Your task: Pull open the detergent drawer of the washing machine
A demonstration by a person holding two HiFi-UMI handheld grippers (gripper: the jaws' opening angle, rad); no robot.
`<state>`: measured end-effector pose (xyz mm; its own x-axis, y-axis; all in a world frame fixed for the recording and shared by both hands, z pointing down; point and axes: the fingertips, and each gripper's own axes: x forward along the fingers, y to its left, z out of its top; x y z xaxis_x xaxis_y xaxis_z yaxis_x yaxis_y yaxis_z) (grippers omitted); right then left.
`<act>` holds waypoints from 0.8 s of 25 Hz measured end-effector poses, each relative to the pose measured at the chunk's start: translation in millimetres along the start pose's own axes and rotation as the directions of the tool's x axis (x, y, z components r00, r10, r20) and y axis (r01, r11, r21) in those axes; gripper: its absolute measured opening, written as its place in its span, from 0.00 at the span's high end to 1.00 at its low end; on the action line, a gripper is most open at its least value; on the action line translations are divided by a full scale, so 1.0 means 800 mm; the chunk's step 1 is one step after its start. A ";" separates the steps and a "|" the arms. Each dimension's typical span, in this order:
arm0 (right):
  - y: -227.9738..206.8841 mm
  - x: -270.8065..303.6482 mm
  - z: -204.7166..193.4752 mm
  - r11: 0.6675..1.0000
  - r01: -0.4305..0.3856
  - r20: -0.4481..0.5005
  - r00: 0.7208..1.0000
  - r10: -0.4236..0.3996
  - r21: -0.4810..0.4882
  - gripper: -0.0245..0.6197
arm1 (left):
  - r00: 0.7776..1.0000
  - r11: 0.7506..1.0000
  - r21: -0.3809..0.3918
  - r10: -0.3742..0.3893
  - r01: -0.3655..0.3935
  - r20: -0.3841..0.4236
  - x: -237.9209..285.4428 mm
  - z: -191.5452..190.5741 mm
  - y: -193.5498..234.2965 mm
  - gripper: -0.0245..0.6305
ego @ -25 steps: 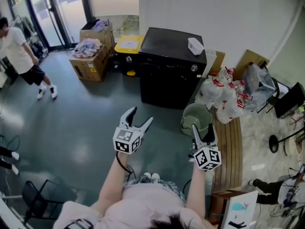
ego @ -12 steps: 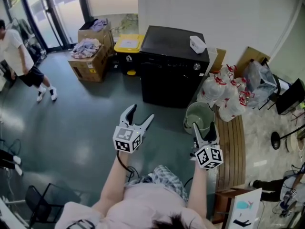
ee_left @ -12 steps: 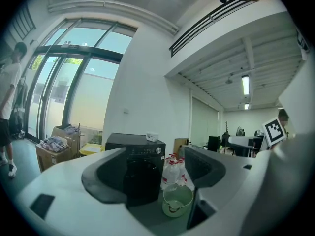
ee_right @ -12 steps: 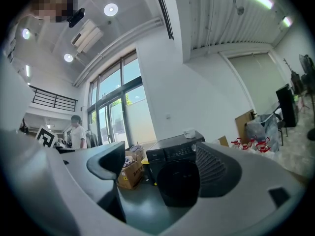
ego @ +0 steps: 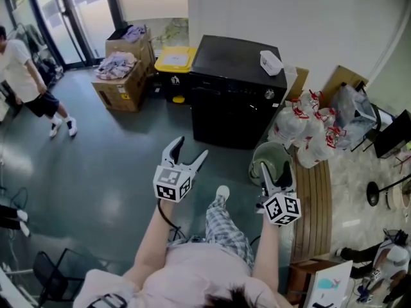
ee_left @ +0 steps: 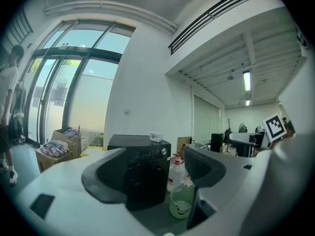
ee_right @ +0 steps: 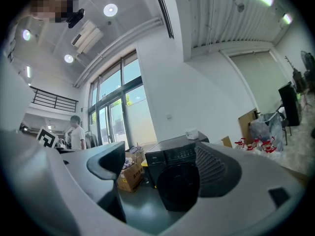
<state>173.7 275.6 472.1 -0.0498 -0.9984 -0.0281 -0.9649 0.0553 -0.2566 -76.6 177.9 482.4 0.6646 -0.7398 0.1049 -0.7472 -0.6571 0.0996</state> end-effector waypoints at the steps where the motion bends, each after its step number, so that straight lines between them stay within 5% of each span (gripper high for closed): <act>1: -0.005 0.009 -0.001 1.000 0.000 0.003 1.000 0.000 0.001 0.28 | 1.000 1.000 0.004 0.000 0.000 0.000 0.010 -0.001 0.004 0.42; 7: -0.043 0.109 0.005 1.000 -0.007 0.030 1.000 0.007 0.006 0.28 | 1.000 0.998 0.053 0.013 -0.014 0.005 0.094 0.010 0.043 0.42; 20: -0.114 0.390 0.013 0.998 -0.069 -0.024 0.997 0.070 0.003 0.28 | 0.997 0.997 0.033 0.076 -0.075 -0.031 0.335 0.034 0.166 0.42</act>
<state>248.9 -40.8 476.5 -0.1229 -0.9922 -0.0229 -0.9584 0.1246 -0.2566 2.2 -111.6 497.0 0.6061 -0.7825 0.1427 -0.7944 -0.6046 0.0585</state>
